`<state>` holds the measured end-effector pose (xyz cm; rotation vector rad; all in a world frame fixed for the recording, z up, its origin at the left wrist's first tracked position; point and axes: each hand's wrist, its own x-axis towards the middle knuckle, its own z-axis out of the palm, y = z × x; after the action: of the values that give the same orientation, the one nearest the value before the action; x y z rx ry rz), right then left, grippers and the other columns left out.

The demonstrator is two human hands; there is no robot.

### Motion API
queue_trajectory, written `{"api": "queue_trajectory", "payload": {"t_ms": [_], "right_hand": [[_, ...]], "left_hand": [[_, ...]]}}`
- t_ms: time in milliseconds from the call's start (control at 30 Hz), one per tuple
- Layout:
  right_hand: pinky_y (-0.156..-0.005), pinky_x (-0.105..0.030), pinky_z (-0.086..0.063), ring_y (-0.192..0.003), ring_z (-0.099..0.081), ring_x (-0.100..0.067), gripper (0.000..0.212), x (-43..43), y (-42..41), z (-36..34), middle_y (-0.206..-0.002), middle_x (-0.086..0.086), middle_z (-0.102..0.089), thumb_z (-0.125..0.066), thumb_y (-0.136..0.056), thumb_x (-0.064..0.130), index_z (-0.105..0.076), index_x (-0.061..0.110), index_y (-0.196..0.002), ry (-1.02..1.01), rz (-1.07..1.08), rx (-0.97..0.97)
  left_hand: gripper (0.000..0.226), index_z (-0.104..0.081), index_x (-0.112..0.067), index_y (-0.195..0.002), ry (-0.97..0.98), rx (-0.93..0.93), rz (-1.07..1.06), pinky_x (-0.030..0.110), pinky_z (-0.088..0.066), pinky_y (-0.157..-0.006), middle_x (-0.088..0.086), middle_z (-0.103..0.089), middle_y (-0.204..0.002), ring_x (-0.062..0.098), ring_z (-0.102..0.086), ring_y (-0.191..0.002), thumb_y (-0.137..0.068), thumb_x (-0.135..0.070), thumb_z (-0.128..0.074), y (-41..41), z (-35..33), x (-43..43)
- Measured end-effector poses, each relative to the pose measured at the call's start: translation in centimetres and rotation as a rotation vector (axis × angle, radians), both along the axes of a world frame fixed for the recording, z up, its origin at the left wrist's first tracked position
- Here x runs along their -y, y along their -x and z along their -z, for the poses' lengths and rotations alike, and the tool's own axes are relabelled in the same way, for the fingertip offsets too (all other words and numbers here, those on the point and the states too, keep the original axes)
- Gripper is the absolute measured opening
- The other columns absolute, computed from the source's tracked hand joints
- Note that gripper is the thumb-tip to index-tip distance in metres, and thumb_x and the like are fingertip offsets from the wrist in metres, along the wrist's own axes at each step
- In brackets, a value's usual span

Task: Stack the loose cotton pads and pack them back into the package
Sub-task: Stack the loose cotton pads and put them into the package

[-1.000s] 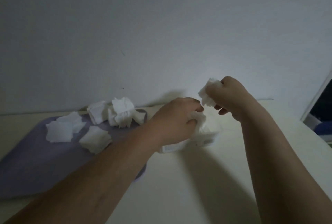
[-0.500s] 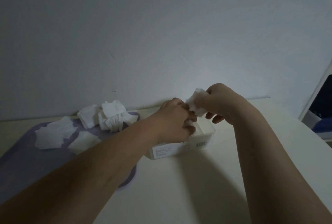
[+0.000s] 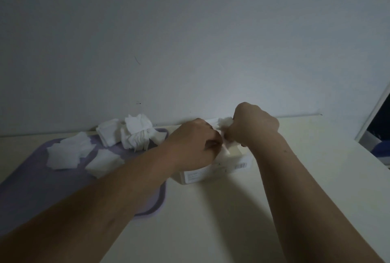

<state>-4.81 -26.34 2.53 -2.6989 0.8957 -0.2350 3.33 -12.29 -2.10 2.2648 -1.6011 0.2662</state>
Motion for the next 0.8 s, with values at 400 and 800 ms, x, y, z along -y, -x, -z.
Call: {"api": "queue_trajectory", "payload": {"t_ms": [400, 800], "right_hand": [[-0.061, -0.029, -0.041, -0.057, -0.051, -0.023, 0.025, -0.2, -0.4, 0.0, -0.059, -0.002, -0.051, -0.072, -0.073, 0.018, -0.050, 0.013, -0.062, -0.063, -0.174, -0.142], [-0.069, -0.030, -0.051, -0.068, -0.062, -0.021, 0.024, -0.1, -1.0, 1.0, -0.078, -0.001, -0.065, -0.085, -0.069, 0.014, -0.068, 0.018, -0.086, -0.050, -0.069, -0.076]], "left_hand": [[0.019, -0.060, -0.035, -0.073, 0.002, -0.109, -0.062, 0.034, -0.047, -0.070, -0.014, -0.055, -0.069, 0.022, -0.055, -0.076, -0.090, -0.029, -0.054, 0.9, 0.0, -0.2], [0.028, -0.076, -0.019, -0.086, 0.135, 0.019, -0.131, 0.043, -0.052, -0.084, -0.002, -0.070, -0.089, 0.024, -0.060, -0.089, -0.092, -0.037, -0.055, 0.9, 0.3, -2.2]]}}
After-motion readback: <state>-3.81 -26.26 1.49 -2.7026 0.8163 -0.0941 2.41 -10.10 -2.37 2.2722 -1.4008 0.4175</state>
